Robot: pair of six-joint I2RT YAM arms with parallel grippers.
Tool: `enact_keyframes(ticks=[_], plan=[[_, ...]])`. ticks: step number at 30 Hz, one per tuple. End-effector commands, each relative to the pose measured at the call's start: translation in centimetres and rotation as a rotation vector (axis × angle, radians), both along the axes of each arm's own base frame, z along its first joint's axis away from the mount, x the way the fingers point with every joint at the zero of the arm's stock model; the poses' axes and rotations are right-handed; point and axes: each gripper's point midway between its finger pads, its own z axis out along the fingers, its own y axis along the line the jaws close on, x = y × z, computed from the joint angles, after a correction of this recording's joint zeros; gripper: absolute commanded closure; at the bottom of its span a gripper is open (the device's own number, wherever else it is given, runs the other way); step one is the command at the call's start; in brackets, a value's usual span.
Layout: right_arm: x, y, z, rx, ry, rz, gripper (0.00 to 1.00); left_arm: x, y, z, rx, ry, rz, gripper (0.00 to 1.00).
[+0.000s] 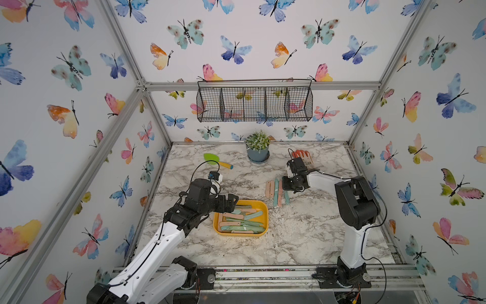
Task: Take the fruit knife out of the storage box
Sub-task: Place the fruit knife at the center of the board.
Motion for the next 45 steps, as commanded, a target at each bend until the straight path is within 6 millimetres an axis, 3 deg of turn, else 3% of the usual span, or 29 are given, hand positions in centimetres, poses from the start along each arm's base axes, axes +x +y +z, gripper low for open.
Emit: enact_keyframes(ticks=[1, 8, 23, 39, 45], plan=[[-0.9, -0.4, -2.0, -0.013, 0.067, -0.005, 0.79, -0.1, 0.3, 0.5, 0.006, -0.018, 0.007, 0.02], [-1.0, 0.1, -2.6, 0.009, 0.085, 0.003, 0.79, 0.0, 0.4, 0.5, 0.01, -0.02, 0.015, 0.02], [-1.5, -0.6, -1.2, -0.001, 0.059, -0.011, 0.75, 0.0, 0.5, 0.6, 0.012, -0.025, 0.022, 0.02], [-1.0, -0.5, 3.3, 0.041, -0.04, -0.011, 0.7, 0.2, 0.8, 0.5, 0.021, -0.024, 0.036, 0.02], [-1.4, 1.9, 8.1, 0.118, -0.193, 0.153, 0.68, 0.8, 2.1, 0.4, 0.045, -0.027, 0.096, 0.02]])
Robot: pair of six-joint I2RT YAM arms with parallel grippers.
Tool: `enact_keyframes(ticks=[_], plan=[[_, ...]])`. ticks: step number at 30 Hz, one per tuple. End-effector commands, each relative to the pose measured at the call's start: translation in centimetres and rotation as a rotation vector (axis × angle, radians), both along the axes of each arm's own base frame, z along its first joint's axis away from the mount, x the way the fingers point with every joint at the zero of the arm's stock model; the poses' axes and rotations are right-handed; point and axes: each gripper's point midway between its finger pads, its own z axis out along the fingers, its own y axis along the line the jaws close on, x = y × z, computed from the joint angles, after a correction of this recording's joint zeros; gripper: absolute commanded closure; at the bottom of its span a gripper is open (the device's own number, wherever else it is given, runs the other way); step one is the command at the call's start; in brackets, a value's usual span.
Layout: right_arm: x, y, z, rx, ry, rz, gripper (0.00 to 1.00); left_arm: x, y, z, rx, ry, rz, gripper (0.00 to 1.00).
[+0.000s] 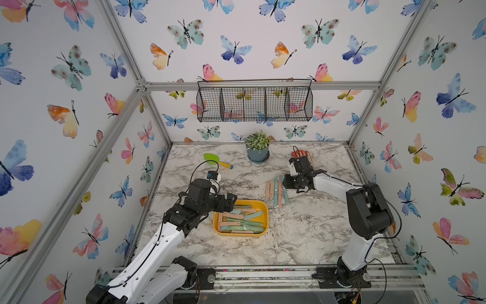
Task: Take the fruit knife out of the storage box
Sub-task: Place the fruit knife at the center of the board, then pick up the fruit knife from the storage box.
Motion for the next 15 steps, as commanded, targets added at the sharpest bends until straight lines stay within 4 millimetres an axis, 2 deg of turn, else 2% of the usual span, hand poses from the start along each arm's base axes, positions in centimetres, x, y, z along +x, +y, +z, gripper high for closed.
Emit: enact_keyframes(ticks=[1, 6, 10, 12, 15], plan=[[-0.4, 1.8, 3.5, 0.027, -0.127, 0.135, 0.66, 0.5, 1.6, 0.4, 0.029, -0.011, 0.071, 0.02], [-2.4, 4.0, 7.3, 0.051, -0.271, 0.28, 0.65, 1.2, 3.6, 1.3, 0.038, -0.045, 0.158, 0.02], [-5.7, 7.7, 10.1, 0.094, -0.39, 0.504, 0.61, 1.4, 5.1, 2.3, 0.023, -0.083, 0.216, 0.02], [-7.8, 9.8, 10.6, 0.097, -0.431, 0.629, 0.58, 1.5, 5.8, 2.8, 0.019, -0.105, 0.244, 0.02], [-10.6, 12.7, 10.3, 0.099, -0.435, 0.78, 0.57, 1.7, 6.7, 3.1, 0.008, -0.13, 0.277, 0.02]])
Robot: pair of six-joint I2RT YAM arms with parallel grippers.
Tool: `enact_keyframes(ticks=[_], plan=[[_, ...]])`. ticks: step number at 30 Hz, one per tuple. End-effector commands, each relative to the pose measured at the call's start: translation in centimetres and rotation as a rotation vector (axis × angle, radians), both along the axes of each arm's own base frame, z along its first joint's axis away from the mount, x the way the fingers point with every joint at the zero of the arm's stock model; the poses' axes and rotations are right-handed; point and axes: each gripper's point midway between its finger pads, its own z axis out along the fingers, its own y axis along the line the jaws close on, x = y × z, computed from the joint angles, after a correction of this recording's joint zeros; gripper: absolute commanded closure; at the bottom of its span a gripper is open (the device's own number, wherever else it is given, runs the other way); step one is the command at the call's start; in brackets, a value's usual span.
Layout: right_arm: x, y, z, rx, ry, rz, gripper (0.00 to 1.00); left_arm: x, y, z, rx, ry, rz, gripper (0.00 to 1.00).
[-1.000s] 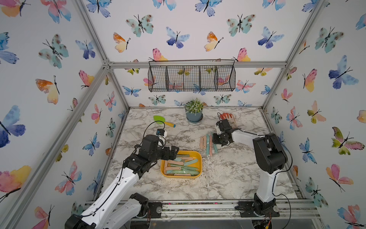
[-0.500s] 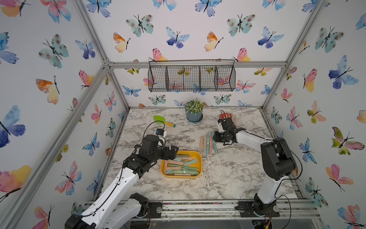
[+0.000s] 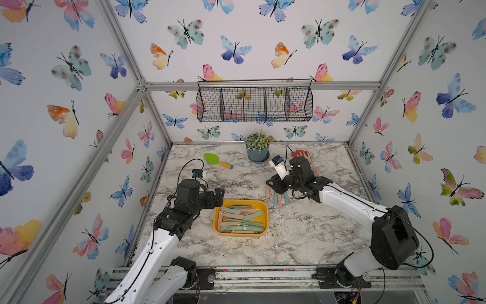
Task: Take the fruit knife out of the storage box
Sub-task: Pick up the fruit knife from the storage box.
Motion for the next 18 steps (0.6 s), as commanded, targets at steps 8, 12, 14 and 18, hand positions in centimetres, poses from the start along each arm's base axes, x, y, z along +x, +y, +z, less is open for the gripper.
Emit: enact_keyframes(ticks=[8, 12, 14, 18], plan=[[-7.8, 8.3, -4.2, -0.169, -0.014, 0.417, 0.57, 1.1, 3.1, 1.1, 0.005, -0.054, 0.132, 0.02], [-9.4, 10.0, -6.9, -0.278, 0.015, 0.469, 0.58, 1.2, 3.0, 0.8, 0.006, -0.032, 0.131, 0.02], [-9.8, 10.5, -8.1, -0.308, 0.035, 0.483, 0.58, 1.1, 3.1, 0.8, 0.009, -0.026, 0.132, 0.02], [-10.4, 11.1, -9.7, -0.35, 0.067, 0.496, 0.59, 1.1, 3.1, 0.7, 0.011, -0.026, 0.133, 0.02]])
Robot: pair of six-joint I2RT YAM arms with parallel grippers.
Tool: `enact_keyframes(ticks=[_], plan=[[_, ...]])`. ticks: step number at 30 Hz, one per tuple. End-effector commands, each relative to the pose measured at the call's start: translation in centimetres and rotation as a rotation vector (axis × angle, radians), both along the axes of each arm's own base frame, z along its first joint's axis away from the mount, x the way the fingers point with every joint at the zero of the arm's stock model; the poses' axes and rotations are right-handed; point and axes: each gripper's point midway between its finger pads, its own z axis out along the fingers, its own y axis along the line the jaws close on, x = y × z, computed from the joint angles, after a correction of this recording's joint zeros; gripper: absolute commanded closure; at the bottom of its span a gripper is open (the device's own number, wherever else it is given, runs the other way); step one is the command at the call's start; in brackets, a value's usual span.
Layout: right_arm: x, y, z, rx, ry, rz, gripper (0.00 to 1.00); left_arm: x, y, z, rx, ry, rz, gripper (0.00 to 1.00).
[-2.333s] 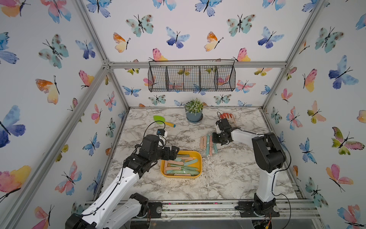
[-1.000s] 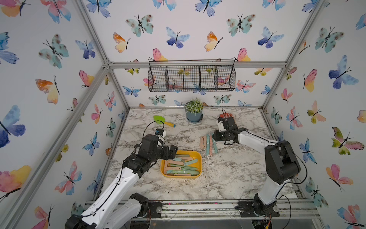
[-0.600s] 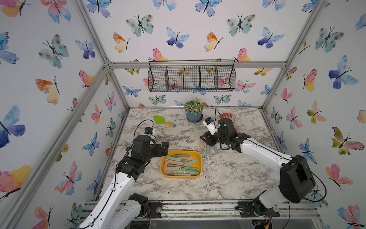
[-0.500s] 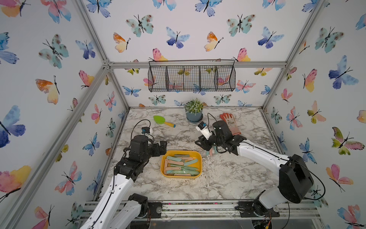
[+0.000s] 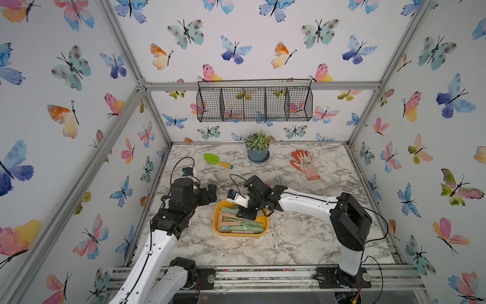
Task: Take the fruit knife out of the storage box
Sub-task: Pick up the fruit knife from the storage box.
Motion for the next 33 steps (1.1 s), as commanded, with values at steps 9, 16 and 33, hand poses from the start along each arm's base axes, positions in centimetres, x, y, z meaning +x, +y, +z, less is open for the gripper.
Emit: enact_keyframes(ticks=[9, 16, 33], plan=[[0.1, -0.5, -4.1, -0.189, 0.009, -0.022, 0.6, -0.1, 0.6, 0.7, 0.002, -0.019, 0.028, 0.02], [0.0, -0.1, -4.8, -0.216, 0.007, -0.017, 0.6, 0.0, 0.6, 0.7, 0.004, -0.019, 0.031, 0.01], [0.0, 0.6, -6.3, -0.273, 0.006, -0.006, 0.59, -0.1, 0.8, 0.7, 0.009, -0.021, 0.04, 0.02]])
